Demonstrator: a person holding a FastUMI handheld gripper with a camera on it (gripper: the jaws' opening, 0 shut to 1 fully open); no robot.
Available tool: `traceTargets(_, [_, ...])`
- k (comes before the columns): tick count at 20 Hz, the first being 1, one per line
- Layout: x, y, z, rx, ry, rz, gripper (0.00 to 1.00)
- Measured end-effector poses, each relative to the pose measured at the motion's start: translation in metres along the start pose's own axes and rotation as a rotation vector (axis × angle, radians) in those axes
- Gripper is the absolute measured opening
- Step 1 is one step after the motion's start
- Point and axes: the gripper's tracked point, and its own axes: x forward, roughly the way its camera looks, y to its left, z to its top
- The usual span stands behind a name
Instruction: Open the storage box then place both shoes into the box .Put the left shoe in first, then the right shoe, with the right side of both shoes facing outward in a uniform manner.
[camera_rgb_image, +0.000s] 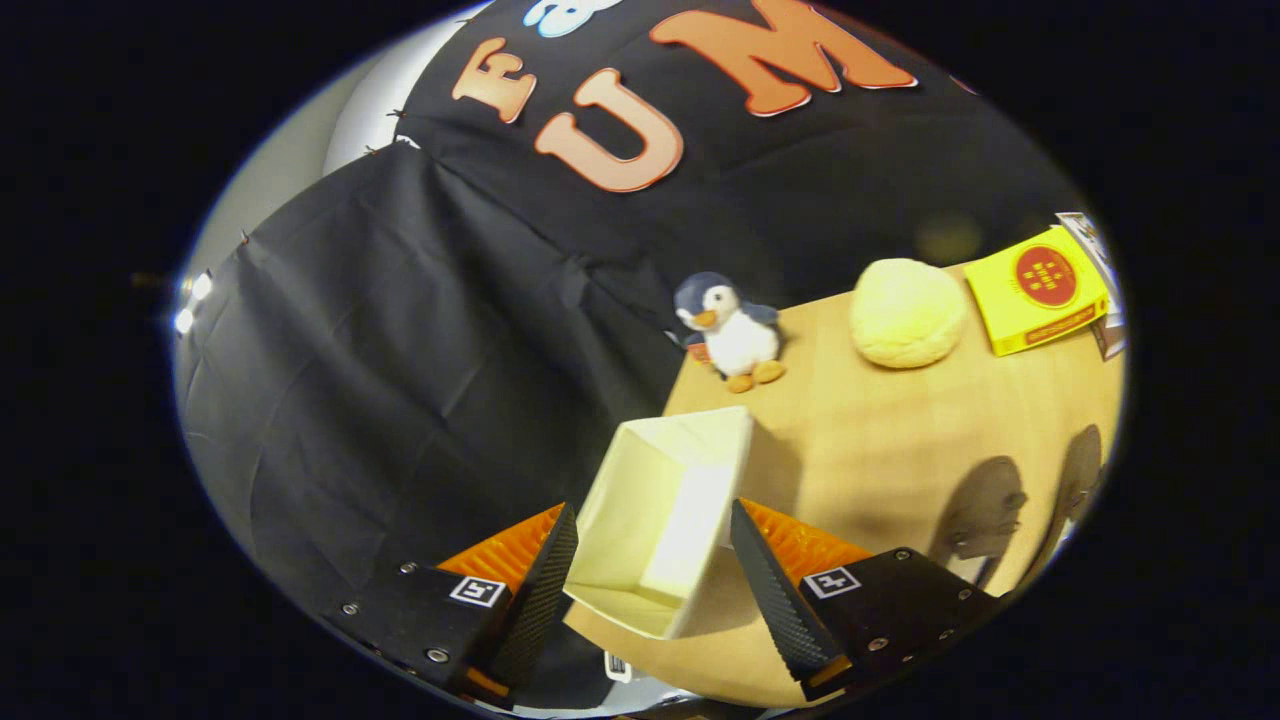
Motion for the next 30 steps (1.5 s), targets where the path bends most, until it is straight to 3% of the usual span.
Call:
traceTargets(7, [-0.042,-0.147,-0.050,-0.025,0.079,-0.318,0.93])
traceTargets(14, [-0.042,-0.230,-0.105,-0.029,0.179,-0.492,0.90])
traceTargets(20, [-0.016,-0.270,-0.119,0.003,0.191,-0.566,0.67])
traceTargets(24, [-0.003,-0.281,-0.109,0.008,0.141,-0.604,0.45])
traceTargets(27, [0.005,-0.284,-0.108,0.029,0.144,-0.627,0.17])
traceTargets(30, [0.004,-0.279,-0.103,0.061,0.136,-0.632,0.04])
